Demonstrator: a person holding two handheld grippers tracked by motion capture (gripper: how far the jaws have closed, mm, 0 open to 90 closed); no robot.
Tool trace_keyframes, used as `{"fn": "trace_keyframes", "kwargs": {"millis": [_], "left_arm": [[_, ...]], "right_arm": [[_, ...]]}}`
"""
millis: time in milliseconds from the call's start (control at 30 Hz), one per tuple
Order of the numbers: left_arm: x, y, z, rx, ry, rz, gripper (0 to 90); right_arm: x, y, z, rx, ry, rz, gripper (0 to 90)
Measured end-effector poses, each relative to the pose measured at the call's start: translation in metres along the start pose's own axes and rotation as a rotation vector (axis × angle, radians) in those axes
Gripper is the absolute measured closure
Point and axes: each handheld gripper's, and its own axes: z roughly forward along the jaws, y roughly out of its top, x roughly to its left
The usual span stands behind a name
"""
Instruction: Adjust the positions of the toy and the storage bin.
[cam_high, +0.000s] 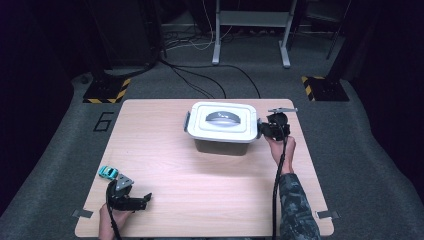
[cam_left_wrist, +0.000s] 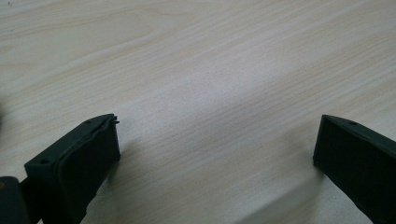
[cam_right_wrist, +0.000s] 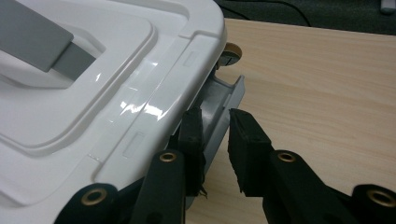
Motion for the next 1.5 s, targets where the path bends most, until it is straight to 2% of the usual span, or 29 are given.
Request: {"fn": "trace_keyframes", "kwargs": {"millis": [133,367,633,833,967,1100,1233,1367,1500], "left_arm": [[0.0,0.0,0.0,0.001,-0.001,0.001,0.0],[0.0,0.0,0.0,0.001,0.0,0.001,0.0],[0.0,0.0,0.0,0.0,0.001,-0.001,0.0],[0.0,0.0,0.0,0.0,0.001,0.0,0.0],[0.0,0.0,0.0,0.001,0.001,0.001,0.0],[0.0,0.0,0.0,0.002,0.001,0.001,0.0],[0.0,0.0,0.0,0.001,0.001,0.001,0.0],[0.0,0.0,0.0,0.0,0.002,0.0,0.0],[0.0,0.0,0.0,0.001,0.001,0.001,0.0]], "right_arm": [[-0.002,-0.001,-0.002,0.0,0.02,0.025,76.7],[0.001,-0.002,-0.006,0.01,0.016,0.052,77.9],[0.009,-0.006,-0.013,0.023,0.017,0.059,77.7],[0.016,-0.01,-0.019,0.042,0.02,0.087,77.7],[0.023,-0.014,-0.025,0.049,0.011,0.085,77.6],[0.025,-0.018,-0.027,0.032,0.013,0.057,76.6],[0.021,-0.018,-0.03,0.014,0.009,0.037,63.3],[0.018,-0.013,-0.041,-0.025,0.011,0.014,48.2],[0.022,-0.004,-0.047,-0.026,0.032,-0.028,31.6]]}}
